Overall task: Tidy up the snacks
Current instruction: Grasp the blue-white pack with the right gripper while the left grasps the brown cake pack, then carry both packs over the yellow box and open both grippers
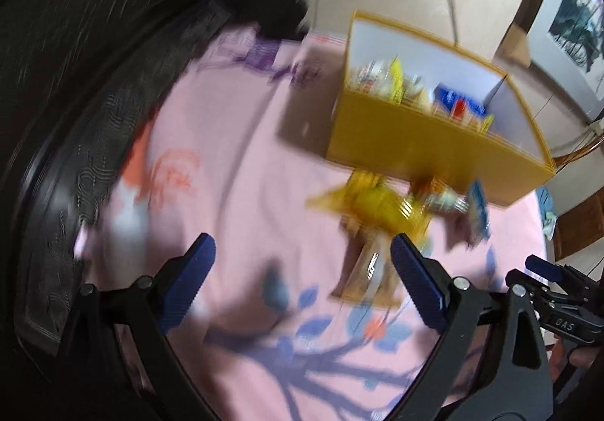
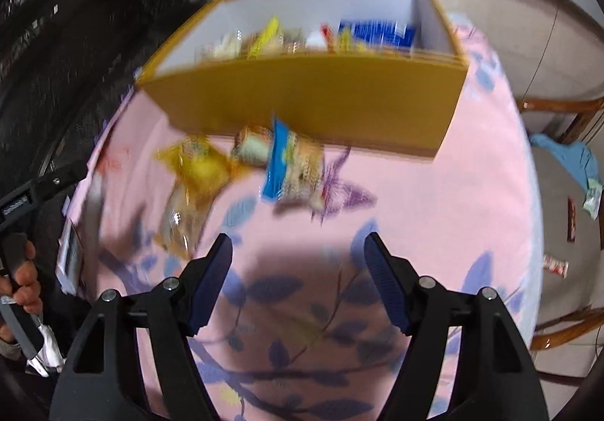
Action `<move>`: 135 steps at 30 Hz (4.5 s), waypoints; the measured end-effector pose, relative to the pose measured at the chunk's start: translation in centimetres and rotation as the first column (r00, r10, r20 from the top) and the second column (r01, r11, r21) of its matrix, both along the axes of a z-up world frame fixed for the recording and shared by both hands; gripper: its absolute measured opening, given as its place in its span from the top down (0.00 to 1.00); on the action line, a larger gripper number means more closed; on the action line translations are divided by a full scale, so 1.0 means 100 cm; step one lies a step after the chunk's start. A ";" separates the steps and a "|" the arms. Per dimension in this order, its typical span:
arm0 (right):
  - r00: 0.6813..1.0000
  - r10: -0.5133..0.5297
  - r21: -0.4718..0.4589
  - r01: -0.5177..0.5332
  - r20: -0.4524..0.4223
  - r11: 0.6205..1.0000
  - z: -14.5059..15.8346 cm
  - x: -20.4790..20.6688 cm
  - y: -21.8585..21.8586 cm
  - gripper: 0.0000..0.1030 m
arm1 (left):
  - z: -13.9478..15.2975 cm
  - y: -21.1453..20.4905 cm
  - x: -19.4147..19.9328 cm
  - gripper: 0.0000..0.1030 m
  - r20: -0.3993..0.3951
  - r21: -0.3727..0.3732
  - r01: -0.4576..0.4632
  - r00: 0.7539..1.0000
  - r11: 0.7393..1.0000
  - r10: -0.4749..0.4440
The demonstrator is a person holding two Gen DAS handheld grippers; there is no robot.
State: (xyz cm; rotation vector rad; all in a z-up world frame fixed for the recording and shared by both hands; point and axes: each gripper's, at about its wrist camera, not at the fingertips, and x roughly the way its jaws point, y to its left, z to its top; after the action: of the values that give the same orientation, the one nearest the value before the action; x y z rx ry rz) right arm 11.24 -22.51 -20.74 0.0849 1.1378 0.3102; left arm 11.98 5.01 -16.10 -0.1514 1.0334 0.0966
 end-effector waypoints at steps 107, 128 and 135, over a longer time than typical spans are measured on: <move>0.976 -0.040 0.139 0.010 0.215 0.990 0.099 0.011 -0.009 0.86 | -0.050 -0.031 -0.033 0.64 -0.155 -0.041 0.356 0.921 0.934 -0.358; 0.892 -0.134 0.168 0.066 0.433 0.984 0.182 0.110 -0.021 0.39 | 0.142 -0.089 0.139 0.02 0.374 0.042 0.213 0.903 0.976 -0.213; 0.956 -0.084 0.152 0.042 0.281 0.988 0.112 0.059 -0.018 0.39 | 0.075 -0.066 0.091 0.02 0.184 0.024 0.165 0.969 0.986 -0.167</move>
State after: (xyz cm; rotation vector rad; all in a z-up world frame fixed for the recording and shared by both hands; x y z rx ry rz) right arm 17.11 -24.28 -9.54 0.1973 0.8218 0.3364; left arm 21.08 -1.61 -8.62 -0.0639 0.8557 -0.0644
